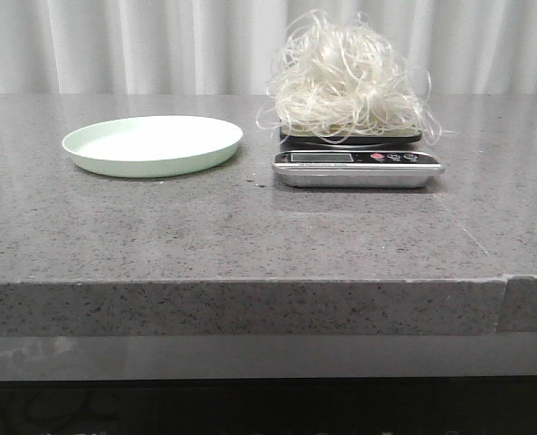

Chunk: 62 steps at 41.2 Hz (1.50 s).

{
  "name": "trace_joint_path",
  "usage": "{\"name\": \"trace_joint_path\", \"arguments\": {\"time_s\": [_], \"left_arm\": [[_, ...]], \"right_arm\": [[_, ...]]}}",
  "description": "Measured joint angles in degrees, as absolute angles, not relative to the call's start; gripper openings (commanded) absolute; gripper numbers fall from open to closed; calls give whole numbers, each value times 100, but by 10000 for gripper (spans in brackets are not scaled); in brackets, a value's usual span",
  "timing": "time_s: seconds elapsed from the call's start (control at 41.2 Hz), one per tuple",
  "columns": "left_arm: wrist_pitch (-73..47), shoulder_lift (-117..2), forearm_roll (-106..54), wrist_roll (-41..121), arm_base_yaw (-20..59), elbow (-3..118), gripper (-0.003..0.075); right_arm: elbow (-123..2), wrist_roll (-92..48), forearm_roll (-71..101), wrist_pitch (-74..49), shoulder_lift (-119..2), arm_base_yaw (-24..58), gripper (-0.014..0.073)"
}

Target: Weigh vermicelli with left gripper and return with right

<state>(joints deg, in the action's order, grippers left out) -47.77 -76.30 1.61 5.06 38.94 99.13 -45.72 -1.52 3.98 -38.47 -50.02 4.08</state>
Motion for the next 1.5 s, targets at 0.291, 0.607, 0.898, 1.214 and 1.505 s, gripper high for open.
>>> {"name": "trace_joint_path", "arguments": {"time_s": [0.291, 0.607, 0.898, 1.214, 1.505], "left_arm": [[-4356, -5811, 171, 475, 3894, 8022, 440], [-4301, -3775, 149, 473, 3894, 6035, 440], [-4266, -2536, 103, 473, 3894, 4703, 440], [-4223, -2350, 94, 473, 3894, 4424, 440], [-4182, -2350, 94, 473, 3894, 4424, 440]], "right_arm": [[-4572, -155, 398, -3857, -5002, 804, 587], [-4572, -184, 398, -3904, -5002, 895, 587], [-4572, -253, 492, -3999, -5002, 922, 587], [-4993, -554, 674, -4013, -5266, 1457, 587], [-6016, -559, 685, -4013, -6325, 1904, 587]]}}
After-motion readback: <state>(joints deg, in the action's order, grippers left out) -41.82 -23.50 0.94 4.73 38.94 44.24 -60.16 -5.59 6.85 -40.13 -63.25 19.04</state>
